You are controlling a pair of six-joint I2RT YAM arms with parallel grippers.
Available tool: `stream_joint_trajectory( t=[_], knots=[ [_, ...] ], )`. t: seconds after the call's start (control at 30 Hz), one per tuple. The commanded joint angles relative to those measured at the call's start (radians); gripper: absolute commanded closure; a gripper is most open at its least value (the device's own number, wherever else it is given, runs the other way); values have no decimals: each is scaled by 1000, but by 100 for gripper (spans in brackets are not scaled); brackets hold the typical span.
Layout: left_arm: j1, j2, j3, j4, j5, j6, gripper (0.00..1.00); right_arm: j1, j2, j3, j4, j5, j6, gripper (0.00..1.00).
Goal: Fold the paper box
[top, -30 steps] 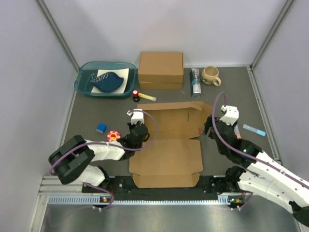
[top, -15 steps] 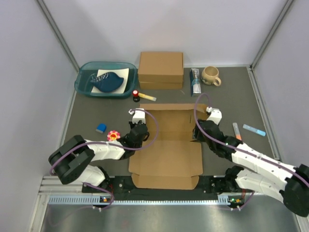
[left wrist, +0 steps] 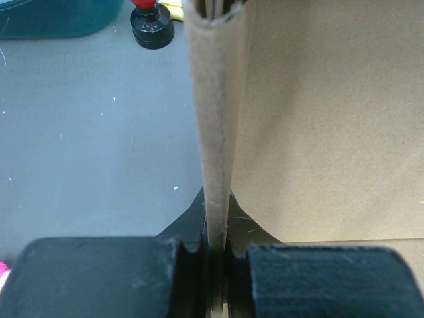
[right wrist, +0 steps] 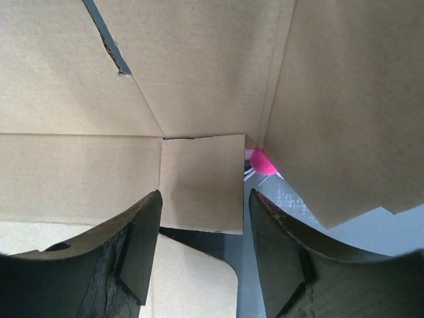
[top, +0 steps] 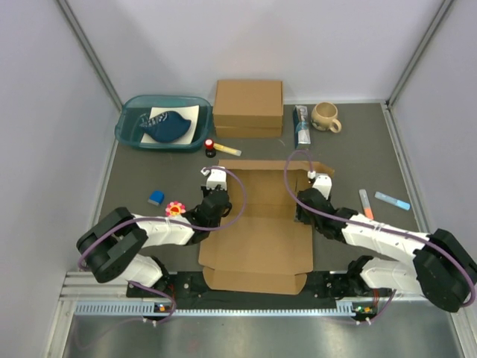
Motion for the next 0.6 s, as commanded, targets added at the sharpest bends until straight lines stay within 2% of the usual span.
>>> stream_joint_trajectory(
  t=[0.0, 0.17, 0.3, 0.4, 0.57],
  knots=[
    [-2, 6, 23, -18, 18, 32, 100, -7, 37, 21, 77, -14, -7, 47],
    [-1, 7, 20, -20, 19, 36, 100, -8, -4, 13, 118, -43, -20, 57],
    [-2, 17, 24, -18, 27, 32, 100, -7, -25, 12, 155, -78, -39, 73],
    [-2, 20, 28, -15, 32, 32, 100, 1, -17, 11, 192, -107, -47, 81],
    [-4, 27, 34, -15, 42, 33, 100, 53, 27, 34, 245, -127, -94, 84]
  ],
)
